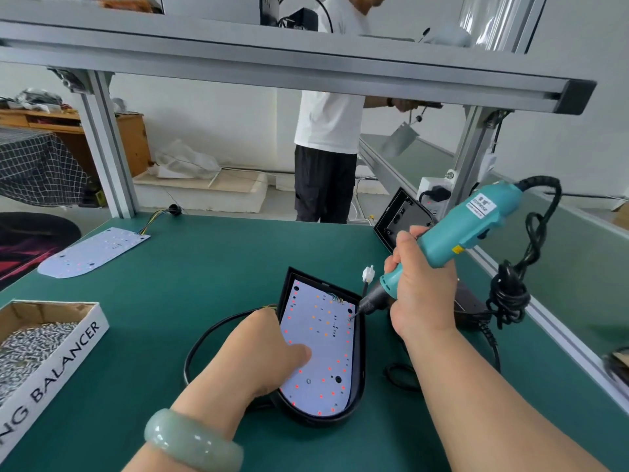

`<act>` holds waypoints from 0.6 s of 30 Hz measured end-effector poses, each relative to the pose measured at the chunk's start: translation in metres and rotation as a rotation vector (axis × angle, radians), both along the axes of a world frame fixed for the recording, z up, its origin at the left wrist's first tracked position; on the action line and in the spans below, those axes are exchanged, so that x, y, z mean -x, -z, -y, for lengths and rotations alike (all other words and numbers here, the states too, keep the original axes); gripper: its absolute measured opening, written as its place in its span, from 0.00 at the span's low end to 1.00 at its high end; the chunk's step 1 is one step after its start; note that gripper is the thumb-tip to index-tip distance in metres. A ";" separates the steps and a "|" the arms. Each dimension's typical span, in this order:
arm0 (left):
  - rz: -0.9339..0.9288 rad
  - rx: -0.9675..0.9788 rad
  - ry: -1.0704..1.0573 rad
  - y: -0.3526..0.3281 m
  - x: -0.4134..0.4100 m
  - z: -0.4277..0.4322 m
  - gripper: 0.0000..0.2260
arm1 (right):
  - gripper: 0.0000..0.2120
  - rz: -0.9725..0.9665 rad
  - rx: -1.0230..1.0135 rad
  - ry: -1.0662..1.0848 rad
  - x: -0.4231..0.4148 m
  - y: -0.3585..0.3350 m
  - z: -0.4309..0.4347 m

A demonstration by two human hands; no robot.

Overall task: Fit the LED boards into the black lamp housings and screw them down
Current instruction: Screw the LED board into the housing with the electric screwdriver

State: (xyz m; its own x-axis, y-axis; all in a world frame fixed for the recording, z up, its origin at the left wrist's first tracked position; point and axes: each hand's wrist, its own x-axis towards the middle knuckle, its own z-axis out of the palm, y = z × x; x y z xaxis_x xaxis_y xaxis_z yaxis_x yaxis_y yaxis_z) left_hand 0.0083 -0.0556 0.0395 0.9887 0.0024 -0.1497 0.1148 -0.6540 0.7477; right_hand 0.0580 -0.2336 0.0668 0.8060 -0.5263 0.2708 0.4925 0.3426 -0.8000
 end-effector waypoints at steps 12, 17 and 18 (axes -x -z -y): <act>0.023 -0.132 -0.011 -0.006 -0.003 0.007 0.10 | 0.12 -0.029 0.072 0.024 -0.005 0.004 -0.007; -0.005 -0.204 -0.007 -0.009 -0.001 0.006 0.13 | 0.11 -0.002 0.174 -0.015 0.001 0.002 -0.011; -0.012 -0.205 -0.006 -0.010 -0.001 0.005 0.13 | 0.10 -0.003 0.195 -0.026 0.003 0.000 -0.012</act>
State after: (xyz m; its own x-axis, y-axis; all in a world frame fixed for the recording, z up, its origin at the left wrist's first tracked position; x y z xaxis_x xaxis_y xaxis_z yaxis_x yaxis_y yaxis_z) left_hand 0.0091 -0.0611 0.0491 0.9867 0.0400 -0.1575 0.1275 -0.7916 0.5976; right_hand 0.0553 -0.2217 0.0666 0.8195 -0.4432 0.3634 0.4833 0.1934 -0.8538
